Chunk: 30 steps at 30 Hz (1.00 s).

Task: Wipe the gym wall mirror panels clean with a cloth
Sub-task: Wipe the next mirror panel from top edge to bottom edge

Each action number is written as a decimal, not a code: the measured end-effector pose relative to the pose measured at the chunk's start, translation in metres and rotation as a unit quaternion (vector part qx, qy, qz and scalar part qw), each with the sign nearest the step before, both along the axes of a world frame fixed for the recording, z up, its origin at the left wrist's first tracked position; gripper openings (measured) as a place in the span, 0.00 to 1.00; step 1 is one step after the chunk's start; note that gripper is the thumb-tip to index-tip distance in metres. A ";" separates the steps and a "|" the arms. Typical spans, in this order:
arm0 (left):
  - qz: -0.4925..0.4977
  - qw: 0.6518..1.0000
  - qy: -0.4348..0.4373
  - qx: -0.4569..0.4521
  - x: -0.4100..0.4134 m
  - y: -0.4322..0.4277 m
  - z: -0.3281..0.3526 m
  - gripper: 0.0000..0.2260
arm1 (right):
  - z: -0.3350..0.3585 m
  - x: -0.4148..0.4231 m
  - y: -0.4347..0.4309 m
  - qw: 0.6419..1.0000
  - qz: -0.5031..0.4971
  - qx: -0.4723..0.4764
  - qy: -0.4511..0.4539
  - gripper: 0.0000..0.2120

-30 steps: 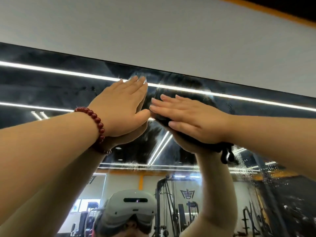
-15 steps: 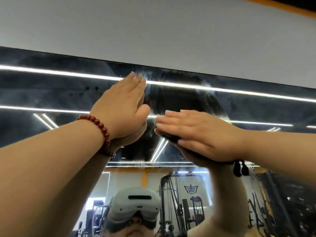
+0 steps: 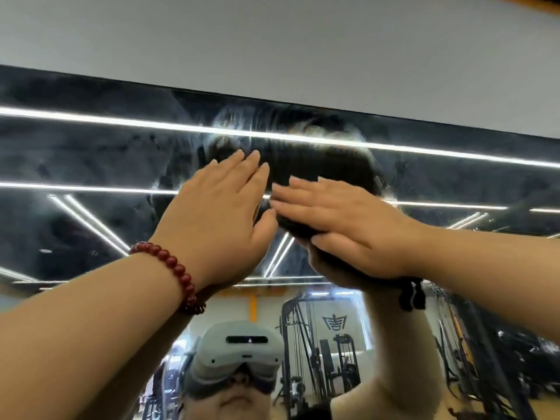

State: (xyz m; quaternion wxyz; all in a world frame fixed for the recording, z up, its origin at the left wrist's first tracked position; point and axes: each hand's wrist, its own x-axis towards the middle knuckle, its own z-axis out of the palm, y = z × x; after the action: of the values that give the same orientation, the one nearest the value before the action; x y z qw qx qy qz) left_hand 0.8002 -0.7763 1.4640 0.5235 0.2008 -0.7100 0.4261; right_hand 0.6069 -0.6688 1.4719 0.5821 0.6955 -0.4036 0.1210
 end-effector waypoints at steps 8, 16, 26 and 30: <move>-0.005 1.000 -0.012 -0.002 0.000 0.003 -0.002 0.37 | 0.082 -0.017 0.007 0.958 -0.029 -0.136 -0.252 0.25; -0.037 0.999 -0.017 -0.021 0.004 0.001 -0.007 0.35 | -0.028 -0.003 0.001 0.999 -0.021 -0.003 0.031 0.25; 0.024 0.998 -0.053 -0.020 0.028 -0.014 -0.079 0.33 | -0.001 0.020 -0.012 0.987 -0.036 -0.091 -0.125 0.24; 0.025 0.998 -0.048 -0.037 0.033 -0.020 -0.085 0.32 | -0.084 0.019 -0.014 0.999 -0.034 -0.043 0.001 0.25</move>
State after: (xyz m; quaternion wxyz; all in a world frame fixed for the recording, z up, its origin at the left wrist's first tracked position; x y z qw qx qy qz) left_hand 0.8333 -0.7967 1.3794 0.4847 0.1783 -0.7133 0.4739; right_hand 0.6261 -0.6829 1.3880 0.6154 0.6561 -0.4208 0.1173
